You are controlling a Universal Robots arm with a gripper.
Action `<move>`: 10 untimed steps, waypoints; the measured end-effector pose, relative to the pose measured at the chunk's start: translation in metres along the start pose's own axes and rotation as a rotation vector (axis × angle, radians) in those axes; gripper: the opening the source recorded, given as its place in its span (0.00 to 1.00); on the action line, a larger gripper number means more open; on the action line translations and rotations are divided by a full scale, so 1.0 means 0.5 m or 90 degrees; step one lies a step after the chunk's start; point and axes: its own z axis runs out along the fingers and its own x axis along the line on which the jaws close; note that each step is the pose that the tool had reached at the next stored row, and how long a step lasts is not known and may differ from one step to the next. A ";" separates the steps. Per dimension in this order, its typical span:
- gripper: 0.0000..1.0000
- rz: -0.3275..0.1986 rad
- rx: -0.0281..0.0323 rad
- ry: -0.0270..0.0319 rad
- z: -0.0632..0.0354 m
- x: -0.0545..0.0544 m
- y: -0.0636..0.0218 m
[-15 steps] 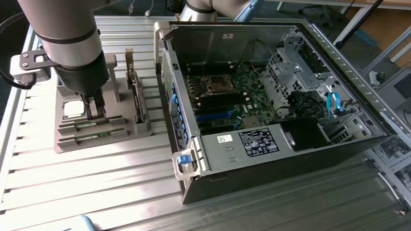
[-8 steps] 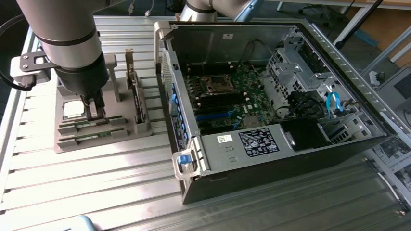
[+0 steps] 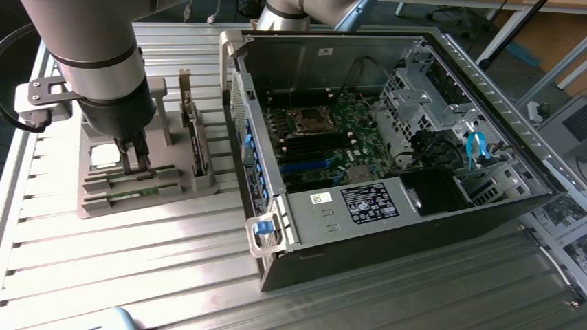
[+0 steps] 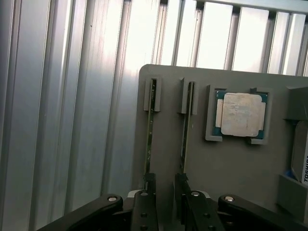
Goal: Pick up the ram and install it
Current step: 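Pick up the ram and move it above insertion slot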
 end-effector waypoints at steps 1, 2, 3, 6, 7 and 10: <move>0.30 0.000 0.0000 0.0000 0.001 0.000 0.000; 0.30 0.000 0.0000 0.0000 0.002 0.000 0.001; 0.30 0.000 0.0000 0.0000 0.003 0.001 0.001; 0.30 0.000 -0.0001 0.0001 0.005 0.001 0.001; 0.30 0.000 0.0000 0.0000 0.005 0.001 0.001; 0.30 0.000 0.0000 0.0000 0.007 0.001 0.001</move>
